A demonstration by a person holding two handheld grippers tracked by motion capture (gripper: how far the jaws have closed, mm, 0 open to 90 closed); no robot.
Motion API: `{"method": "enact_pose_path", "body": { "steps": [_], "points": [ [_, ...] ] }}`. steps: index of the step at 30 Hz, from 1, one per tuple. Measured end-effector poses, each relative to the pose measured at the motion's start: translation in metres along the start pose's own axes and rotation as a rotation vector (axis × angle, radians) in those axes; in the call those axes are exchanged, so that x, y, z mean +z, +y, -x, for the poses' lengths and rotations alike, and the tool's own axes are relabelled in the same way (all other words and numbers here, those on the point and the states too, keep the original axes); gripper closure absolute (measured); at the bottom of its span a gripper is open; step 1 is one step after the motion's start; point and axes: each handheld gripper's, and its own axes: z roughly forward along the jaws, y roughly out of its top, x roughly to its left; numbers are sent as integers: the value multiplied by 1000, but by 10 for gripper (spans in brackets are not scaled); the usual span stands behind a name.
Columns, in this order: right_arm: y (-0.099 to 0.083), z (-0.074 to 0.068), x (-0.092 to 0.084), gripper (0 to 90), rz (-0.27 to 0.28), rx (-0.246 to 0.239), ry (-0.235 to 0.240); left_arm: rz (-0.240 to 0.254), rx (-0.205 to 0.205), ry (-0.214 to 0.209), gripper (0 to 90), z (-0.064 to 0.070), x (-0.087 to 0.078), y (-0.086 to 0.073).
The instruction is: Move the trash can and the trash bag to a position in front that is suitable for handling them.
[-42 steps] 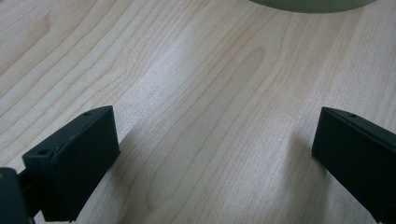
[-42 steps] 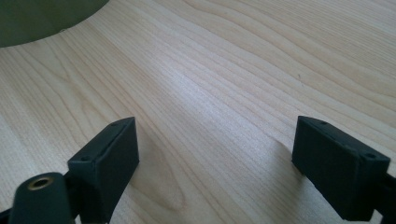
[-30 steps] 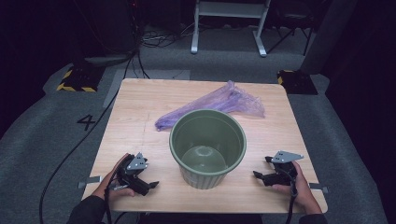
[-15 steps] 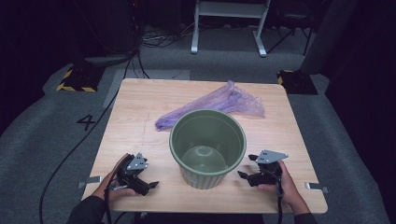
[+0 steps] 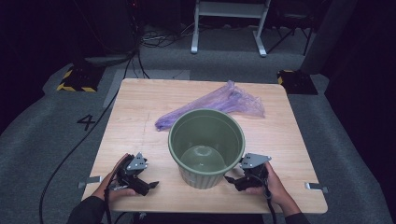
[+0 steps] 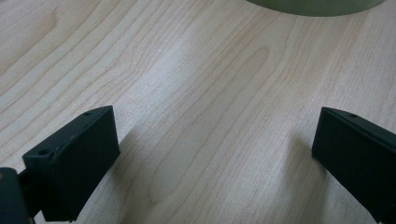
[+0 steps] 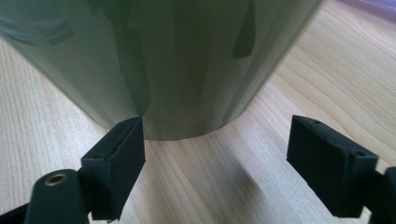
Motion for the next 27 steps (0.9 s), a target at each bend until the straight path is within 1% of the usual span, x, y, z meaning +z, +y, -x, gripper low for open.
{"method": "enact_pose_path", "body": {
  "steps": [4,10,11,17,22,24,25,27],
  "points": [
    [2,-3,2,189,5,-8,18,0,0,0,4,0,0,0],
    [7,-11,9,180,1,-44,50,0,0,1,3,0,0,0],
    [8,-13,12,174,-1,-49,49,0,1,1,3,0,0,0],
    [11,-15,17,179,1,-49,50,1,1,-1,4,0,0,0],
    [16,-18,22,185,-4,-60,41,0,1,0,3,0,0,0],
    [18,-18,23,189,0,-51,43,0,0,1,3,0,0,0],
    [21,-18,25,197,9,-52,43,0,0,1,3,0,0,0],
    [23,-19,26,201,10,-50,43,0,-1,1,3,0,0,0]
  ]
}}
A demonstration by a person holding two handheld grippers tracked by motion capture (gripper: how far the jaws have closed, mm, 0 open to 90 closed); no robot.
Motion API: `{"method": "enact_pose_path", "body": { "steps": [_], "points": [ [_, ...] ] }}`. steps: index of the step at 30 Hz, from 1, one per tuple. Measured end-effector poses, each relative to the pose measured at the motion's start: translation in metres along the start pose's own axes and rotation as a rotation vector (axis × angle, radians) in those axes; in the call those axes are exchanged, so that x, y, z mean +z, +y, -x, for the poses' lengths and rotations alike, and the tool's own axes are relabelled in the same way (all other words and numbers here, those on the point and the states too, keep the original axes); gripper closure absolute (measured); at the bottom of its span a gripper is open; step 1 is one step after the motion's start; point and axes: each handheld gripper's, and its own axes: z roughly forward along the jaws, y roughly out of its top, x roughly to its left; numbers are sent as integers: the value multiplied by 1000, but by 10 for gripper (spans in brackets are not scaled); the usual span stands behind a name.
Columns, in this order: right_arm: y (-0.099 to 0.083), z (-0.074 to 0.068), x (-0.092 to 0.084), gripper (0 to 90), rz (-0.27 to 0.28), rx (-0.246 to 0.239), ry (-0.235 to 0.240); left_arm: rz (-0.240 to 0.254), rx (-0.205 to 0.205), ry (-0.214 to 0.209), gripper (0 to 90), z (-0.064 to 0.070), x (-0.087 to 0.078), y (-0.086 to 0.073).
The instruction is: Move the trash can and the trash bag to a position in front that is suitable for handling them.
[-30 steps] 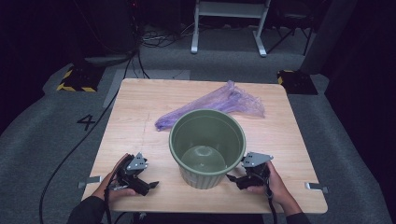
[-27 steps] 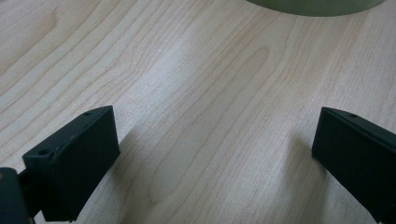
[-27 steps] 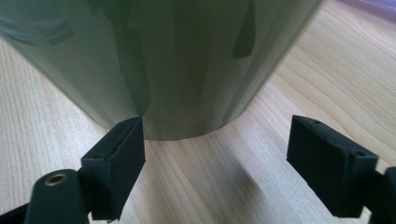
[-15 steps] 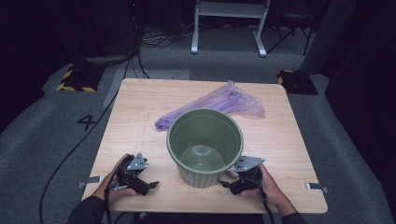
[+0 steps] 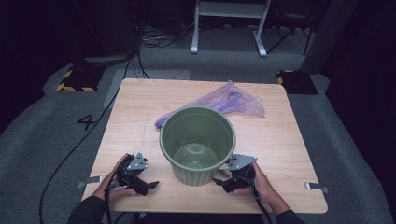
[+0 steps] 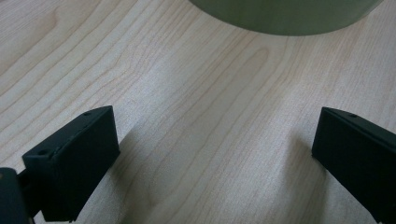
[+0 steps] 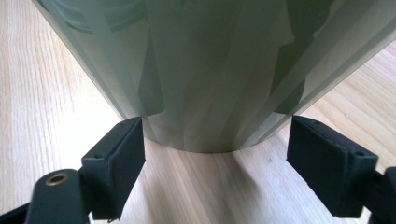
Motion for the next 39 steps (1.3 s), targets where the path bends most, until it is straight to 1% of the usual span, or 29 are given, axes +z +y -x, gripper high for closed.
{"method": "enact_pose_path", "body": {
  "steps": [4,7,10,11,13,15,17,21,24,25,29,31,33,36,37,38,39],
  "points": [
    [8,-1,8,227,19,-8,-2,0,2,1,3,0,0,0],
    [11,-1,12,228,18,-2,5,0,2,1,3,0,0,0],
    [16,-2,16,233,31,-6,4,0,1,1,3,0,0,0],
    [20,-3,19,239,37,3,9,-1,3,3,3,0,0,0],
    [23,-3,23,251,49,-2,6,0,1,3,3,0,0,0],
    [24,-4,25,250,51,2,10,0,1,2,3,0,0,0],
    [28,-4,30,247,52,16,15,0,1,3,3,0,0,0],
    [38,-5,40,247,68,9,18,0,1,2,3,0,0,0],
    [40,-6,43,246,64,11,17,1,2,3,3,0,0,0],
    [41,-7,44,247,57,-1,9,1,2,3,3,0,0,0],
    [41,-5,41,250,62,2,21,1,2,3,3,0,0,0],
    [39,-2,37,248,56,-3,3,1,2,3,3,0,0,0],
    [35,4,31,249,63,8,-14,1,2,3,3,0,0,0],
    [28,17,20,259,78,62,-23,1,2,3,3,0,0,0],
    [26,21,16,261,84,79,-35,1,2,3,3,0,0,0],
    [22,29,7,263,88,103,-70,1,2,3,3,0,0,0],
    [22,29,7,263,88,103,-70,1,2,3,3,0,0,0]
  ]
}}
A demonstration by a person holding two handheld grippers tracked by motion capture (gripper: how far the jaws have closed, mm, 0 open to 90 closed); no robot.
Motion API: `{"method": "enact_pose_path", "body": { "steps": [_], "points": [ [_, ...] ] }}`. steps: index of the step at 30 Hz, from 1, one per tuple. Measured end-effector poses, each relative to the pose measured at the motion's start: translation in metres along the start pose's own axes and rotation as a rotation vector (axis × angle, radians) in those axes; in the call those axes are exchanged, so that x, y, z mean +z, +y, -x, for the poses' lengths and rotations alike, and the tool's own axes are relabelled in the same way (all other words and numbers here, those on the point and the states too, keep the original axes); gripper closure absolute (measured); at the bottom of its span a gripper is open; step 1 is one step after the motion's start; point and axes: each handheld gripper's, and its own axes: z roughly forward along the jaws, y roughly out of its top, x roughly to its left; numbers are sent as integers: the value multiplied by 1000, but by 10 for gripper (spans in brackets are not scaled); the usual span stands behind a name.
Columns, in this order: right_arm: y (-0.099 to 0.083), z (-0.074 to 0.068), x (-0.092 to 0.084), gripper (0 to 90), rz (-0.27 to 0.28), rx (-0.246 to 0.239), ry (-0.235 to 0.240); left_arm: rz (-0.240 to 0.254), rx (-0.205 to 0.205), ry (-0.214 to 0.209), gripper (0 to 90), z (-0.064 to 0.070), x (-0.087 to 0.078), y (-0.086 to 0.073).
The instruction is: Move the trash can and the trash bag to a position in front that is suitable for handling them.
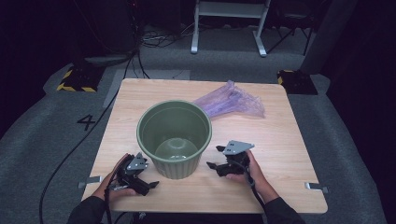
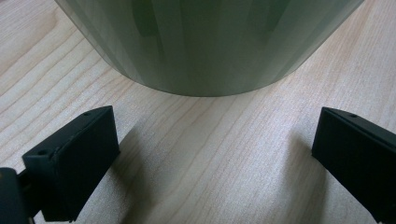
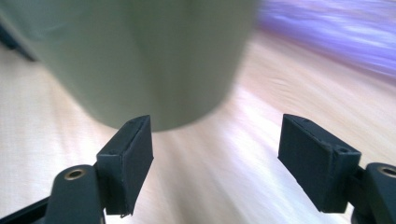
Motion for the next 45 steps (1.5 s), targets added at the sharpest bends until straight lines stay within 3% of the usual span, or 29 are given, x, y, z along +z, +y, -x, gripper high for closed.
{"method": "enact_pose_path", "body": {
  "steps": [3,8,13,18,25,30,33,42,45],
  "points": [
    [-3,14,-11,267,22,43,-32,0,0,0,3,0,0,0],
    [-8,31,-18,267,16,52,-116,0,0,0,3,0,0,0],
    [-8,49,-15,273,2,73,-161,0,-1,0,3,0,0,0],
    [4,76,-4,277,7,91,-225,1,-2,0,3,0,0,0],
    [21,98,12,278,28,136,-240,1,-1,1,3,0,0,0],
    [34,108,27,354,49,103,-271,1,-2,2,3,0,0,0],
    [38,115,38,354,39,126,-285,1,-2,3,3,0,0,0],
    [53,121,70,318,17,171,-293,1,-3,4,3,0,0,0],
    [58,119,77,319,44,176,-294,1,-5,4,3,1,0,0]
  ]
}}
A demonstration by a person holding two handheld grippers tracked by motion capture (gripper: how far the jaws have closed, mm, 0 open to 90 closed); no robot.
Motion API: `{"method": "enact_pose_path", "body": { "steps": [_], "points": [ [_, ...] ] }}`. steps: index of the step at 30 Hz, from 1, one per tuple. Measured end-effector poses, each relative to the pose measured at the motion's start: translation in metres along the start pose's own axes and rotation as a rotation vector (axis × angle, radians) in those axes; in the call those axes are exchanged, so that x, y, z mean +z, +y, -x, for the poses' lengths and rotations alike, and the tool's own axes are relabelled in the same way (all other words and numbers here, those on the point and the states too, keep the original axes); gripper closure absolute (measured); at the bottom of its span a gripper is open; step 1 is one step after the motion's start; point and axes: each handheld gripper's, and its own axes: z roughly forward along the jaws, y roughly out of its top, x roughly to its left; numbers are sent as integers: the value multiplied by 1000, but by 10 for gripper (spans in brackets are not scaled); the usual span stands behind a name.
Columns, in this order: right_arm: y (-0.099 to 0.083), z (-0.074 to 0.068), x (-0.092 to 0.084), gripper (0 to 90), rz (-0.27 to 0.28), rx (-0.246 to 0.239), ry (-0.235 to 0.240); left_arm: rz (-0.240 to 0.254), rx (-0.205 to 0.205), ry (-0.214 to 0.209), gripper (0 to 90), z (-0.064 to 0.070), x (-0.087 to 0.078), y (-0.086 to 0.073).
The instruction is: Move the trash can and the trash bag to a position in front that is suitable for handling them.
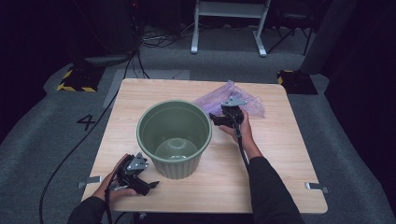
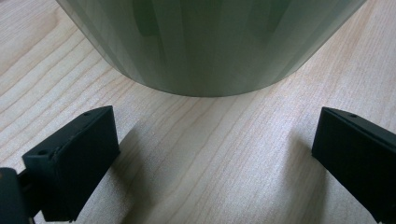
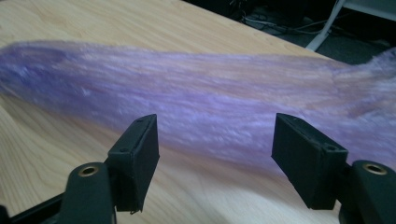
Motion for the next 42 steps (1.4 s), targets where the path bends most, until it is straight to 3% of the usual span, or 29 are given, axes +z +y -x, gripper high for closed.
{"method": "enact_pose_path", "body": {
  "steps": [3,14,25,30,33,34,35,37,42],
  "points": [
    [3,-5,7,321,5,-1,7,0,-1,2,3,0,0,0],
    [9,-24,38,304,-64,-54,44,0,-19,16,4,2,-1,-1],
    [8,-30,63,315,-116,-25,76,0,-24,20,4,3,-1,-1],
    [3,-33,74,393,-195,-16,111,0,-24,20,4,3,-1,-1],
    [4,-30,72,527,-197,-9,116,0,-24,20,4,3,-1,-1],
    [4,-27,70,621,-205,-11,120,0,-25,20,4,3,-1,-1],
    [4,-27,70,621,-205,-11,120,0,-24,20,4,3,-1,-1],
    [2,-19,65,757,-214,-8,111,0,-25,20,4,3,-1,-1],
    [-9,-7,48,821,-211,-10,106,0,-25,20,4,3,-1,-1]
  ]
}}
